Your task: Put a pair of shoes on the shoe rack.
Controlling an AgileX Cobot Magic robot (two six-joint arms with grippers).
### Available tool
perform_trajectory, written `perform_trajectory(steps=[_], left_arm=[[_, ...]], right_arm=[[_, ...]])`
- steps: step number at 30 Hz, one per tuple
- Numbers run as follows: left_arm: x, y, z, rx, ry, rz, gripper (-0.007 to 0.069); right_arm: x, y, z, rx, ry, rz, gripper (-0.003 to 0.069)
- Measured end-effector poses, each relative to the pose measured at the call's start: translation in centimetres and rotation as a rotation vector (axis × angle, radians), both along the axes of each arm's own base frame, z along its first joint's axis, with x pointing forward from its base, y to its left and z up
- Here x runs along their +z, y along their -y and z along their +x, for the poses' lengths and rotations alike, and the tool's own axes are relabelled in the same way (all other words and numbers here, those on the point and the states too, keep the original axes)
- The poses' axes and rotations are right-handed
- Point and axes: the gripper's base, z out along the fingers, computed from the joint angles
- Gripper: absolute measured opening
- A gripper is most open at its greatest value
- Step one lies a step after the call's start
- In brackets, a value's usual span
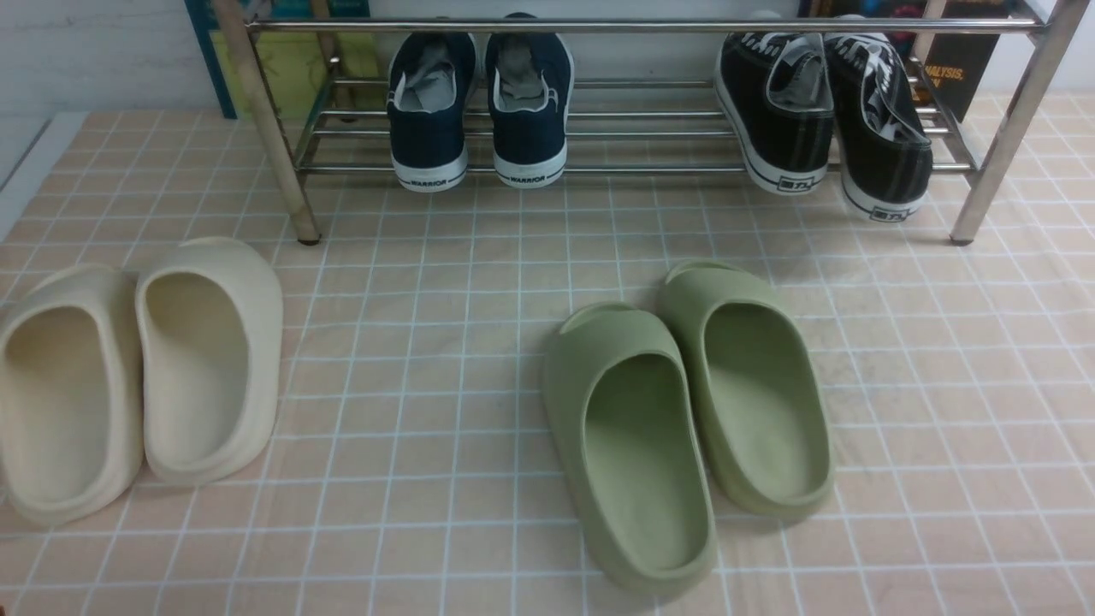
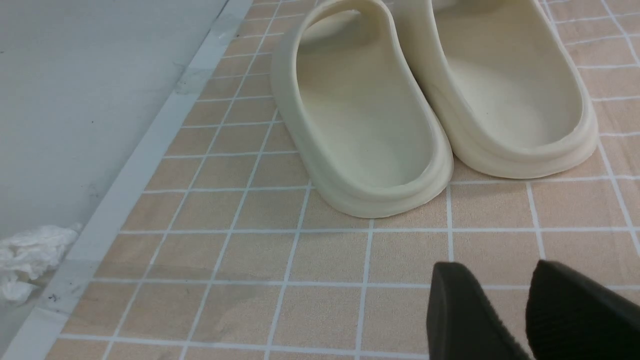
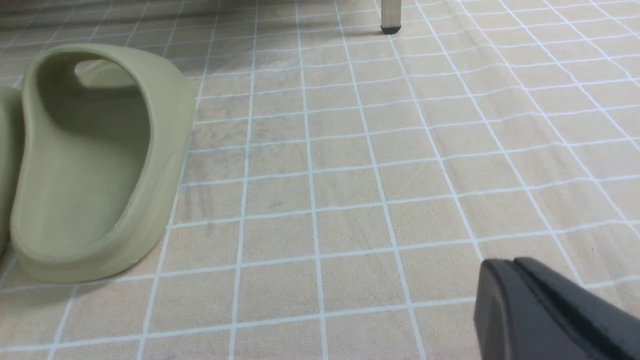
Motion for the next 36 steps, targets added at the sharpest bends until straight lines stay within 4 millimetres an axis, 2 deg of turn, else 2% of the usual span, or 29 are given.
perform_trajectory(steps=[36], left_arm=[[0.0, 0.01, 0.0, 0.0, 0.0, -0.004, 0.0238]], right_arm=[[0.0, -0.01, -0.01, 0.0, -0.003, 0.002, 0.0017]])
